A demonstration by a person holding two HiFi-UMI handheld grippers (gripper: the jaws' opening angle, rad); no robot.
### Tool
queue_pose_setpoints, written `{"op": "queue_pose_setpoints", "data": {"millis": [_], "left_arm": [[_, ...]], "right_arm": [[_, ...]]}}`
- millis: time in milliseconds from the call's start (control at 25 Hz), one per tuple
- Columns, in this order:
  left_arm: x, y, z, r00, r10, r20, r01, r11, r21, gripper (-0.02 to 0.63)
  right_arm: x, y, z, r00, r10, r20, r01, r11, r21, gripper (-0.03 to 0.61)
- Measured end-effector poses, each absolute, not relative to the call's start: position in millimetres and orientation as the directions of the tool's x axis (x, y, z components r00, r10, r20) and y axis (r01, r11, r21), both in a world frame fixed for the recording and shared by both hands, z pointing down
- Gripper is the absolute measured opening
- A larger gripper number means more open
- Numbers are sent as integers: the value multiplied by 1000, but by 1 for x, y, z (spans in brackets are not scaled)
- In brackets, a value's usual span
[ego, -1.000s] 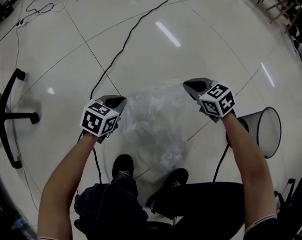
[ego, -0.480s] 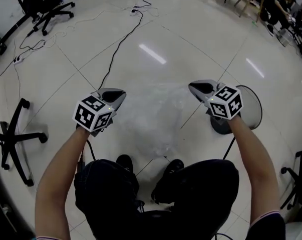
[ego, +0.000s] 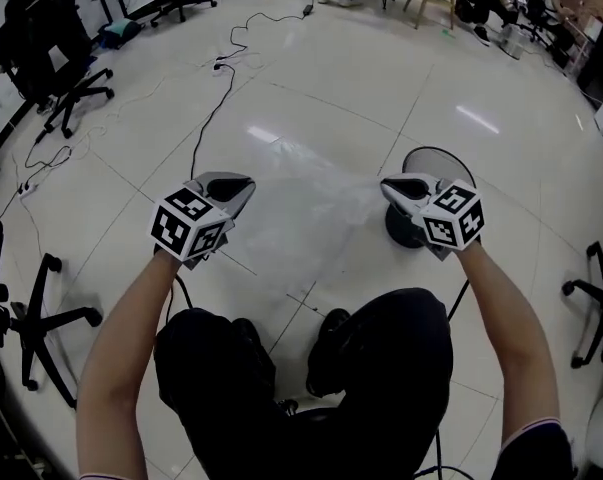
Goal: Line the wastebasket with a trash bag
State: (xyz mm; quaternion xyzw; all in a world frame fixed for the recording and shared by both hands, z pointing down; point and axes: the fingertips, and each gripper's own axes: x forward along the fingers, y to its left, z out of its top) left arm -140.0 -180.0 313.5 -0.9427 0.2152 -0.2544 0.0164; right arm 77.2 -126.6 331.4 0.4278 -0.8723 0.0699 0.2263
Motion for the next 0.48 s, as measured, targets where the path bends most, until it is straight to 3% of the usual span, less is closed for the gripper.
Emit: {"op": "queue_pose_setpoints", "data": {"millis": [480], "left_arm": [[-40, -121, 300, 805, -240, 543, -178, -970, -165, 12]], "right_arm": [[163, -34, 333, -433, -789, 435, -868, 495, 32, 2]]}}
